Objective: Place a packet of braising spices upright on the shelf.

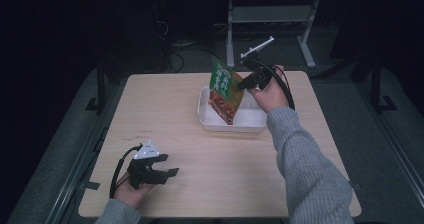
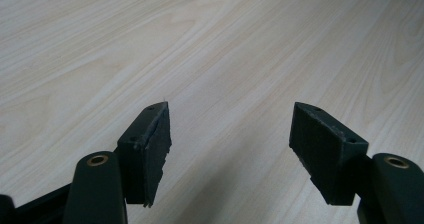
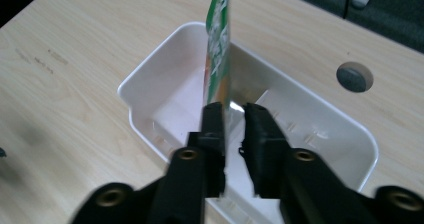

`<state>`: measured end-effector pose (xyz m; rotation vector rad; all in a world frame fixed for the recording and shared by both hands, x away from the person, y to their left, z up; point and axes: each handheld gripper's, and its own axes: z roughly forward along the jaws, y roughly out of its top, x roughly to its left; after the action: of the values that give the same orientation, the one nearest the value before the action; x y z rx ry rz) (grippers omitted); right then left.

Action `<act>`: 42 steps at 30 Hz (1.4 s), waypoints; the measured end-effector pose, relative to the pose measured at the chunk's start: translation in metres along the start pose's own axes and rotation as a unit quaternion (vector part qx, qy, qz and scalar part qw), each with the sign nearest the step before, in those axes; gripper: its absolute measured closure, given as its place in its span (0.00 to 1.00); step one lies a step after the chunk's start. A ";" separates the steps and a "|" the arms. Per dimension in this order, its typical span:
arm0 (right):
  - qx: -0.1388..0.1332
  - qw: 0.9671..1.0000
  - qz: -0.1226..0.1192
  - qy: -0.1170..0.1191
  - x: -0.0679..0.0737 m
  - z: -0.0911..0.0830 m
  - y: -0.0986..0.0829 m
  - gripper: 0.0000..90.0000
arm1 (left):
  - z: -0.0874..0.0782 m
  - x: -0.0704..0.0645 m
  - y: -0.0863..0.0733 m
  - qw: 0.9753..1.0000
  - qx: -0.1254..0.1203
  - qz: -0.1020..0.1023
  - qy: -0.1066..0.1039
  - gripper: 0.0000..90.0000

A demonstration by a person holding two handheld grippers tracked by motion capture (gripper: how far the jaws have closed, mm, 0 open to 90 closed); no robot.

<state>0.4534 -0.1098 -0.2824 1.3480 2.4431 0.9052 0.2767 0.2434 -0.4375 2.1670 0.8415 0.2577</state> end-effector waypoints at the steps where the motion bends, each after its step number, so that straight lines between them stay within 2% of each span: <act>1: -0.004 1.000 0.003 0.004 -0.002 -0.001 -0.001 0.82 | 0.000 0.000 0.000 1.000 0.000 0.000 0.000 0.36; 9: -0.023 0.999 0.017 0.032 -0.014 -0.017 -0.010 0.66 | 0.000 0.000 0.000 1.000 0.000 -0.002 0.002 0.34; 15: -0.028 0.998 0.022 0.044 -0.022 -0.026 -0.026 0.56 | -0.001 0.001 -0.001 1.000 0.001 -0.005 0.004 0.32; 27: -0.043 0.995 0.046 0.081 -0.040 -0.038 -0.070 0.52 | 0.000 0.002 -0.002 1.000 0.008 -0.002 0.006 0.31; 34: -0.043 0.994 0.051 0.086 -0.046 -0.044 -0.090 0.52 | 0.002 0.001 -0.002 1.000 0.010 -0.001 0.007 0.31; 42: -0.038 0.993 0.055 0.097 -0.050 -0.044 -0.111 0.50 | 0.001 0.002 -0.003 1.000 0.011 -0.004 0.007 0.30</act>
<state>0.3843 -0.2126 -0.3206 1.4421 2.4641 1.1948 0.2773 0.2452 -0.4403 2.1851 0.8642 0.2612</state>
